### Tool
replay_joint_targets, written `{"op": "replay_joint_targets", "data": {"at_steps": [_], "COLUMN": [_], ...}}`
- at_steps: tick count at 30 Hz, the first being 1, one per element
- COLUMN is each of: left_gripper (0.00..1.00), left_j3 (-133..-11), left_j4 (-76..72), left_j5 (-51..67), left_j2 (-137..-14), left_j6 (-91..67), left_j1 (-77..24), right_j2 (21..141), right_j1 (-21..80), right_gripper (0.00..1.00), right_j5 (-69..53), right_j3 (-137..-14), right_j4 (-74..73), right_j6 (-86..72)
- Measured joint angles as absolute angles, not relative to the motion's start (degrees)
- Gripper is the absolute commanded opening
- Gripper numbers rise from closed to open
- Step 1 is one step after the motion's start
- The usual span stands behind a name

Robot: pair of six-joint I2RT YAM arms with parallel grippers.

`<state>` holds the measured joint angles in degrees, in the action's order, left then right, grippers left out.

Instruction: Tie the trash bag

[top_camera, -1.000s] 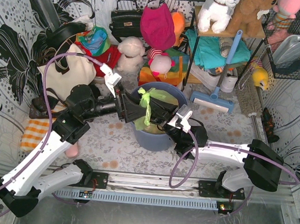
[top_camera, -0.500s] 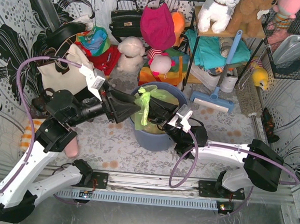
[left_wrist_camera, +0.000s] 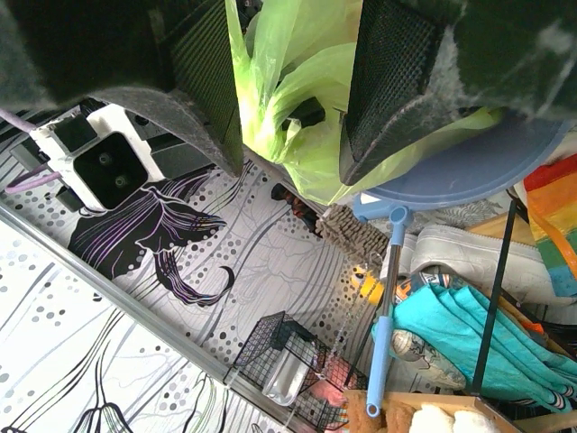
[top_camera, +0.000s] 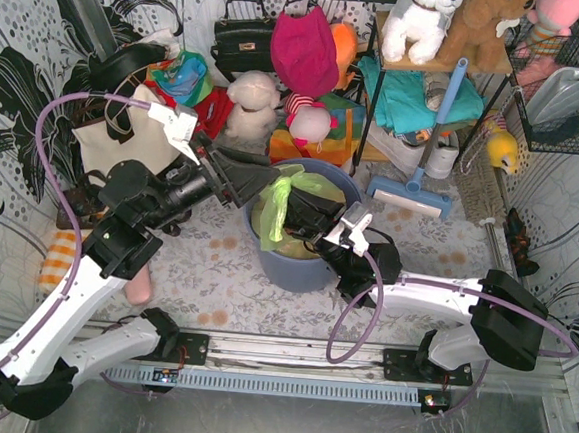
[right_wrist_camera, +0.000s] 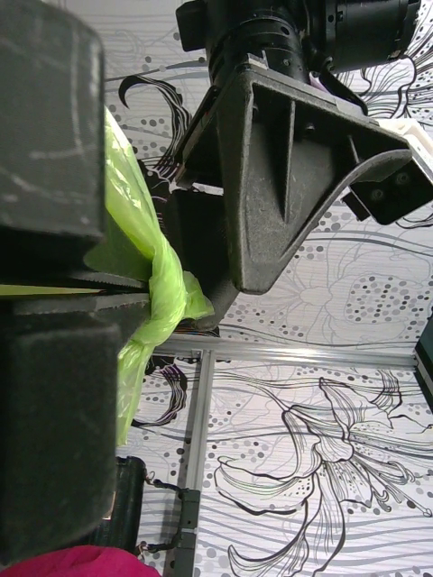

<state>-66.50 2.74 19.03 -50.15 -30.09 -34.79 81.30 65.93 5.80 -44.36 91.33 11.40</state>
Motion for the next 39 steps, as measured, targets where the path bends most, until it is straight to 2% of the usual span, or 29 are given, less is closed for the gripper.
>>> {"op": "replay_joint_targets", "data": {"at_steps": [12, 18, 20, 26, 28, 34, 39], "left_gripper": [0.53, 0.37, 0.34, 0.39, 0.34, 0.02, 0.0], "left_j3": [-66.7, -66.7, -66.7, -66.7, -66.7, -66.7, -66.7], "left_j4": [3.0, 3.4, 3.4, 3.5, 3.5, 3.4, 3.0], "left_j5": [19.9, 20.6, 20.6, 20.8, 20.8, 21.1, 21.7], "left_j2": [-50.9, -51.6, -51.7, -51.9, -51.9, -51.9, -52.2], "left_j6": [-30.0, -29.8, -29.7, -29.7, -29.7, -29.7, -29.8], "left_j1": [-34.8, -34.8, -34.8, -34.8, -34.8, -34.8, -34.8], "right_j2": [80.9, 80.9, 80.9, 80.8, 80.8, 80.8, 80.5], "right_j1": [65.9, 65.9, 65.9, 65.9, 65.9, 65.9, 65.9], "right_gripper": [0.0, 0.0, 0.0, 0.0, 0.0, 0.0, 0.0], "right_j5": [5.8, 5.8, 5.8, 5.8, 5.8, 5.8, 6.0], "right_j3": [-44.4, -44.4, -44.4, -44.3, -44.3, -44.3, -43.9], "right_j4": [91.3, 91.4, 91.3, 91.4, 91.3, 91.3, 91.4], "right_j6": [11.2, 11.0, 11.0, 11.0, 11.0, 11.0, 11.0]}}
